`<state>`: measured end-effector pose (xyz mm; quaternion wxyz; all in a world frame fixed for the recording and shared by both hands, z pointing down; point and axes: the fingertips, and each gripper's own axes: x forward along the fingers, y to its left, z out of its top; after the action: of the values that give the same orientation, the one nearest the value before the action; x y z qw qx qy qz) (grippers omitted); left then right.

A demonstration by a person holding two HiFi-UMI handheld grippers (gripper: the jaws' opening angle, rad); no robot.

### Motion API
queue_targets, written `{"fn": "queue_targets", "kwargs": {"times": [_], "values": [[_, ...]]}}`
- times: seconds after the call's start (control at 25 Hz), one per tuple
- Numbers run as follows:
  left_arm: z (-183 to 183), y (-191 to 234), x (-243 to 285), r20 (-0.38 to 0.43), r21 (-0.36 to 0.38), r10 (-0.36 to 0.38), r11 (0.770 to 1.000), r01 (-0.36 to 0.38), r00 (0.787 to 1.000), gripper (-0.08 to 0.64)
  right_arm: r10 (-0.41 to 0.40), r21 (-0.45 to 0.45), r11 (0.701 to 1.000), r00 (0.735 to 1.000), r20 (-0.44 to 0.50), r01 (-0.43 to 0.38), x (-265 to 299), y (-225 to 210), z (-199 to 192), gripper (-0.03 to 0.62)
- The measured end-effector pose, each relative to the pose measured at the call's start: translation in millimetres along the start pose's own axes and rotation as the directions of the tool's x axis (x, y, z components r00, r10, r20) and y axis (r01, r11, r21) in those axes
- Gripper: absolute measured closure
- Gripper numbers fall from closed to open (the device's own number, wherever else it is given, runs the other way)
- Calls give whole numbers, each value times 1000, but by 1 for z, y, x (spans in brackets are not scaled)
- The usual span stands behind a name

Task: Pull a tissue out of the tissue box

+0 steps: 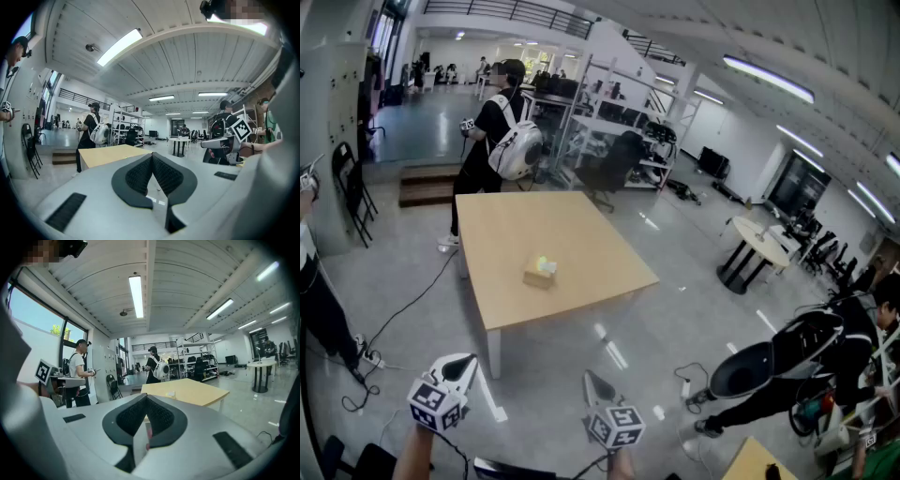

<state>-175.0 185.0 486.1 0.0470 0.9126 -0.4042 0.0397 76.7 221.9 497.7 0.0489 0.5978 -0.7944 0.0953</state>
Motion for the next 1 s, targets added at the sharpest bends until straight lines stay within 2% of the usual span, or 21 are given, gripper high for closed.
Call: {"fn": "queue_targets", "kwargs": {"times": [0.36, 0.64, 1.0], "values": [[-4, -20, 8, -8, -1, -7, 1000, 7, 1000, 552, 2, 46, 999, 1000, 23, -3, -15, -19, 1, 583], [-5, -26, 23, -7, -10, -6, 1000, 6, 1000, 552, 8, 23, 1000, 1000, 28, -9, -21, -29, 2, 583], [-13, -60, 51, -5, -8, -14, 1000, 14, 1000, 552, 24, 13, 1000, 999, 40, -24, -35, -60, -6, 583]]}}
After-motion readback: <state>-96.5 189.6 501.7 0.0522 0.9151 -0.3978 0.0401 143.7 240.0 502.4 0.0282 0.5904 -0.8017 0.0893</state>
